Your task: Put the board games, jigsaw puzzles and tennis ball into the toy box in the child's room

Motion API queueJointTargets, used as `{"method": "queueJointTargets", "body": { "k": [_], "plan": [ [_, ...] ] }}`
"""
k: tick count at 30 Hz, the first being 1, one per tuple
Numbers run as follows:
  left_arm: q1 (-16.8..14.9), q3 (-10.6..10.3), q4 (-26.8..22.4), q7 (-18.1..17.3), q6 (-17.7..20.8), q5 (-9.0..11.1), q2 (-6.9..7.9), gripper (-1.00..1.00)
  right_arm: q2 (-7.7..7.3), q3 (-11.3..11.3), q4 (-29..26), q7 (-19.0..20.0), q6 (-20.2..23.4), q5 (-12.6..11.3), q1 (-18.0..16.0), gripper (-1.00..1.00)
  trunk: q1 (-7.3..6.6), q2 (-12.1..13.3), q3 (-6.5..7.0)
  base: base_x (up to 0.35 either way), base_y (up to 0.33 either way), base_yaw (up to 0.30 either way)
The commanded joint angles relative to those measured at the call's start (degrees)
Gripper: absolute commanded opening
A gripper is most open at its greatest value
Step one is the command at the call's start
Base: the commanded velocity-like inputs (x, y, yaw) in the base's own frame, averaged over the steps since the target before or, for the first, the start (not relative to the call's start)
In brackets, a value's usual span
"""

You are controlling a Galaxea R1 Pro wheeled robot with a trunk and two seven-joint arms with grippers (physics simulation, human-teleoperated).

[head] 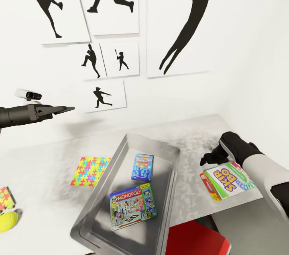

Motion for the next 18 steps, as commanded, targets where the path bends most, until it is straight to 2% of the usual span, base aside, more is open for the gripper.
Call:
{"method": "queueJointTargets", "body": {
  "k": [1, 9, 13, 18],
  "plan": [
    [-0.05, -0.02, 0.0, -0.22, 0.61, -0.04, 0.02, 1.0, -0.34, 0.46, -0.05, -0.01, 0.21, -0.4, -0.06, 1.0, 0.03, -0.11, -0.1, 0.0, 0.0, 0.0],
    [-0.05, -0.02, 0.0, -0.22, 0.61, -0.01, 0.04, 1.0, -3.59, 0.77, 0.77, -0.06, 0.21, -0.31, -0.06, 1.0, 0.03, -0.11, -0.1, 0.0, 0.0, 0.0],
    [-0.05, -0.02, 0.0, -0.22, 0.61, -0.01, 0.1, 1.0, -4.05, 0.87, 3.61, -0.12, 0.2, -0.22, -0.06, 1.0, 0.03, -0.11, -0.1, 0.0, 0.0, 0.0],
    [-0.05, -0.02, 0.0, -0.22, 0.61, -0.01, 0.16, 1.0, -4.1, 0.92, 4.54, -0.14, 0.16, -0.1, -0.06, 1.0, 0.03, -0.11, -0.1, 0.0, 0.0, 0.0]
  ]
}}
